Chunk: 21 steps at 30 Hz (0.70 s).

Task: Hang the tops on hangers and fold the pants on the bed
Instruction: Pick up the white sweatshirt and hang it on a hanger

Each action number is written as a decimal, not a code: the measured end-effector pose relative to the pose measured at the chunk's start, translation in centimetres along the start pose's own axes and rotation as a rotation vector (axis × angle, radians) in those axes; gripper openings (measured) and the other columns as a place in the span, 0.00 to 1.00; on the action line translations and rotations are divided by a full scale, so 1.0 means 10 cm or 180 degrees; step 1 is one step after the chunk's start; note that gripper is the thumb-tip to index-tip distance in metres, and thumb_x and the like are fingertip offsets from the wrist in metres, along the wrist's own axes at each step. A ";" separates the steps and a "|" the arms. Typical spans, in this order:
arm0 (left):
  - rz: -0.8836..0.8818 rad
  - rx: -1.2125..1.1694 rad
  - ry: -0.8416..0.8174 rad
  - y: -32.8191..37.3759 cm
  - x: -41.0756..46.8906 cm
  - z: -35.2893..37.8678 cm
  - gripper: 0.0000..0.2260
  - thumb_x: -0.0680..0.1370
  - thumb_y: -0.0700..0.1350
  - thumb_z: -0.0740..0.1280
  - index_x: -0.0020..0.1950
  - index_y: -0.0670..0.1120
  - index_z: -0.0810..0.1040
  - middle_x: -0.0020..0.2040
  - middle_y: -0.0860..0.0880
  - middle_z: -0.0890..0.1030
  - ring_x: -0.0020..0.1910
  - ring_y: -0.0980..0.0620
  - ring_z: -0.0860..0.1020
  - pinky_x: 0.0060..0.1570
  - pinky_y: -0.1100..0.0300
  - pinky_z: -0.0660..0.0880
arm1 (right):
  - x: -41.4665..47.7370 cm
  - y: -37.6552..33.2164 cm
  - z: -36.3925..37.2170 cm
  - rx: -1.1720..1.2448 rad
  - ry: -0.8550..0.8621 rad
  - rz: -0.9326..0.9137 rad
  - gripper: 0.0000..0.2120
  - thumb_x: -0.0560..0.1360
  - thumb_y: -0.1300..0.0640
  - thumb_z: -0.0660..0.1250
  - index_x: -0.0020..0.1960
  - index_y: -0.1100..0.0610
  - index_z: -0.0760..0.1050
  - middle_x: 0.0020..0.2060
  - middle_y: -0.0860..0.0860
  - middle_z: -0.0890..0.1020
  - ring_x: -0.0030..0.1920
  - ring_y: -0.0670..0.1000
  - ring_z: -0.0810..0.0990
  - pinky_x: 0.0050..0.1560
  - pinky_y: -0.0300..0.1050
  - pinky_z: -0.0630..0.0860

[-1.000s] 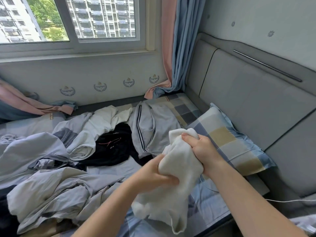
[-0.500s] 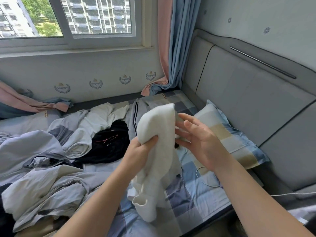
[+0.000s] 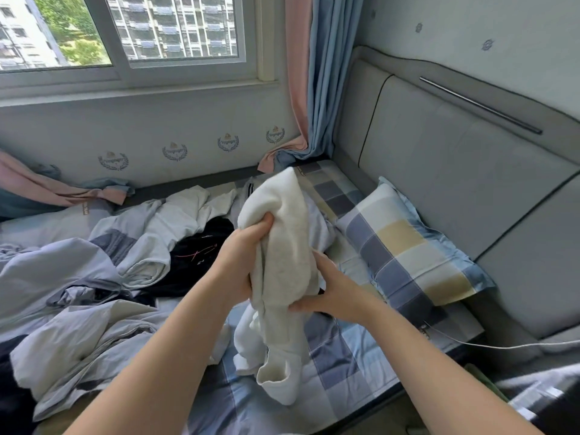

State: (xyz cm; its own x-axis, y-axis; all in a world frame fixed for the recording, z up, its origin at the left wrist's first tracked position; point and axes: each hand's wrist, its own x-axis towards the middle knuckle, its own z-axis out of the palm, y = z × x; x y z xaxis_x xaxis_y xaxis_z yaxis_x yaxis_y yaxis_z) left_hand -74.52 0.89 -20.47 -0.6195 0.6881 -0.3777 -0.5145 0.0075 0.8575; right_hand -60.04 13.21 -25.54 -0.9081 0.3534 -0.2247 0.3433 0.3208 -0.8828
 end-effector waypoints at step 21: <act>-0.0687 0.1250 0.0152 -0.47 0.31 -0.32 0.33 0.74 0.76 0.54 0.58 0.53 0.83 0.49 0.52 0.86 0.49 0.51 0.82 0.50 0.53 0.76 | 0.02 -0.03 -0.19 0.1797 0.1652 0.0455 0.09 0.78 0.52 0.72 0.52 0.57 0.81 0.45 0.55 0.86 0.45 0.52 0.83 0.41 0.46 0.77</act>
State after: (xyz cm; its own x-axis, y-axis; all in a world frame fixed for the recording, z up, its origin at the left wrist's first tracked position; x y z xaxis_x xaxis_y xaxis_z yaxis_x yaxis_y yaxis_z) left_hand -75.92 0.63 -26.85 -0.5542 0.6064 -0.5702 -0.3767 0.4282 0.8214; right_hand -59.84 14.89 -24.55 -0.5880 0.7682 -0.2533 0.1482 -0.2055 -0.9674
